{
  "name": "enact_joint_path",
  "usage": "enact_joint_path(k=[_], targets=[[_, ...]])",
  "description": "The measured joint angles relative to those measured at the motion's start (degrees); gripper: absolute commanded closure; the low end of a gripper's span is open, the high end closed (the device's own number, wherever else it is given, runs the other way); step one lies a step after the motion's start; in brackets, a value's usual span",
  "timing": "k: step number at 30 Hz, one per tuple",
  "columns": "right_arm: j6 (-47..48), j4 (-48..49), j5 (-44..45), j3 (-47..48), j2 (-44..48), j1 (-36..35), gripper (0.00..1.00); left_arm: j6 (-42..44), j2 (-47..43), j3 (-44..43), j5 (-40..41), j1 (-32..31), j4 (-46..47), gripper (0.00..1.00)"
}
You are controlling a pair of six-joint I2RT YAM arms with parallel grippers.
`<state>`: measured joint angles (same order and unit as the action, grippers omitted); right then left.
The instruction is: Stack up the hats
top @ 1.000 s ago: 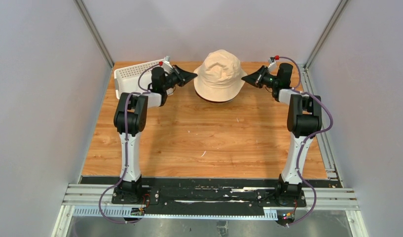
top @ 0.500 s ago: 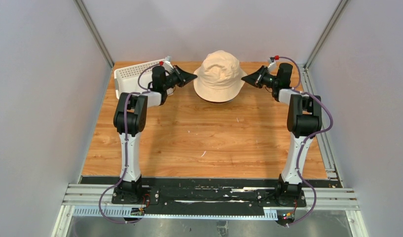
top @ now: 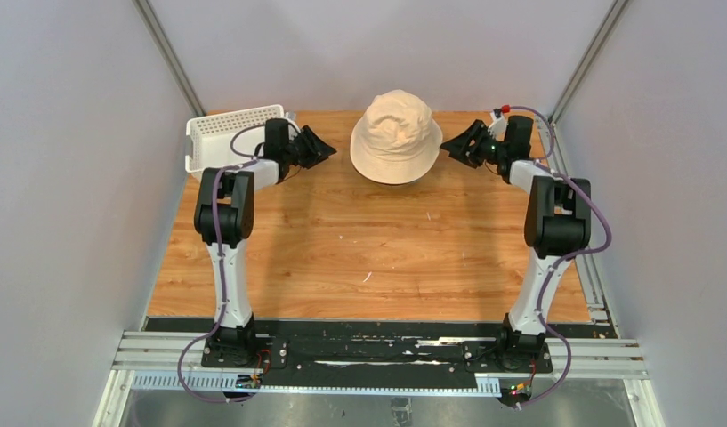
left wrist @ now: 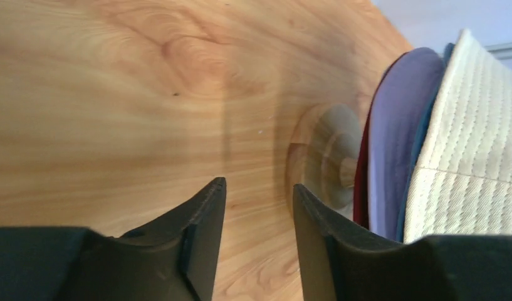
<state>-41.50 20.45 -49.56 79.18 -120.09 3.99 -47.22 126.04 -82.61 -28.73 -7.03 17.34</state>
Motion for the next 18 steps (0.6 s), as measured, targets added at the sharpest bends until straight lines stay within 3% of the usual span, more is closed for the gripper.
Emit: enact_joint_path(k=[5, 11, 15, 18], targets=[[6.1, -7.1, 5.0, -2.1, 10.6, 0.3, 0.36, 6.2, -7.9, 0.0, 4.8, 0.3, -9.4, 0.49], [11.5, -11.9, 11.5, -1.8, 20.3, 0.3, 0.34, 10.3, -20.0, -2.4, 4.9, -0.3, -10.6, 0.48], [15.3, -17.8, 16.7, 1.0, 22.8, 0.3, 0.3, 13.0, -25.6, -2.5, 4.8, -1.9, -10.7, 0.0], [18.6, -23.1, 21.2, 4.7, 23.5, 0.2, 0.24, 15.2, -29.7, -1.5, 6.4, -3.7, -12.2, 0.02]])
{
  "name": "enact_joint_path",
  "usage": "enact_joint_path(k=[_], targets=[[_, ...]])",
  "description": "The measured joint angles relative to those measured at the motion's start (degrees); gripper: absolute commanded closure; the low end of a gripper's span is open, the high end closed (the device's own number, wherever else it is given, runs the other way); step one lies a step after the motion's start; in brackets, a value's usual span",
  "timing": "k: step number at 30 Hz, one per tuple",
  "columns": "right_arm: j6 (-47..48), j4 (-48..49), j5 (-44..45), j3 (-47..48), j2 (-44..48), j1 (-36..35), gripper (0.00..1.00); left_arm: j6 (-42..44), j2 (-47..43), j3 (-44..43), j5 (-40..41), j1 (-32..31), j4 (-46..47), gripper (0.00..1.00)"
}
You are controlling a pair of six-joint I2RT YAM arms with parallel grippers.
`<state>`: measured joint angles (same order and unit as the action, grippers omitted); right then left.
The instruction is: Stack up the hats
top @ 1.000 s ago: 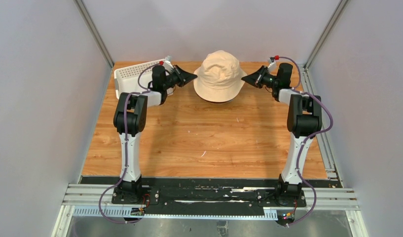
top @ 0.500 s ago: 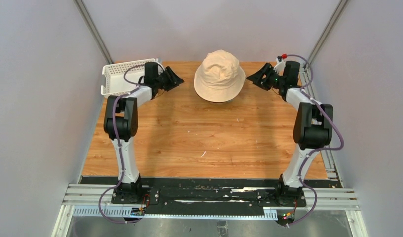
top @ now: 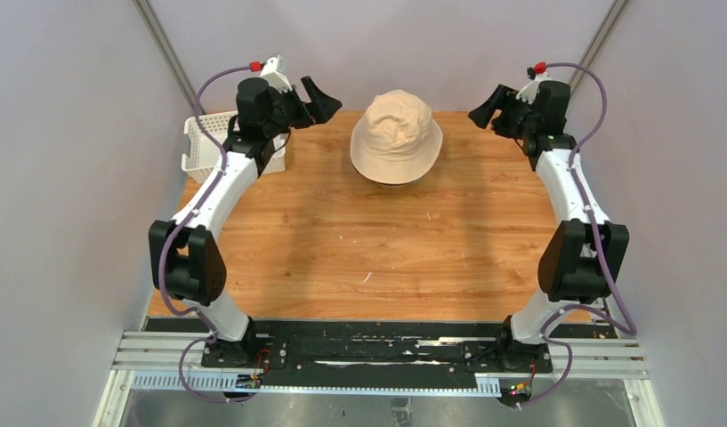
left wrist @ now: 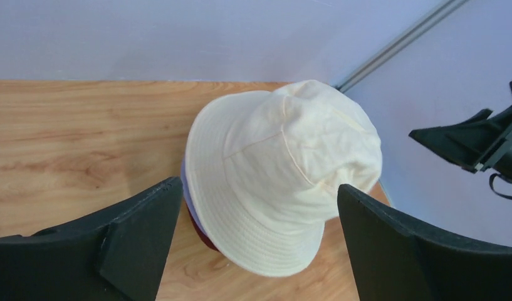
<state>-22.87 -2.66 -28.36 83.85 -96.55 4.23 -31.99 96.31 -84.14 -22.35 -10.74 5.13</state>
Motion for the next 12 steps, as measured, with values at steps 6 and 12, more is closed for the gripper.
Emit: enact_joint_path(k=[6, 12], targets=[[4.9, -6.9, 11.4, 1.7, 5.0, -0.1, 0.2, 4.8, -8.5, 2.9, 6.1, -1.4, -5.9, 0.02], [6.5, -7.8, 18.5, -1.1, 10.8, -0.1, 0.18, 7.0, -14.8, 8.7, 11.5, -1.3, -8.5, 0.02]])
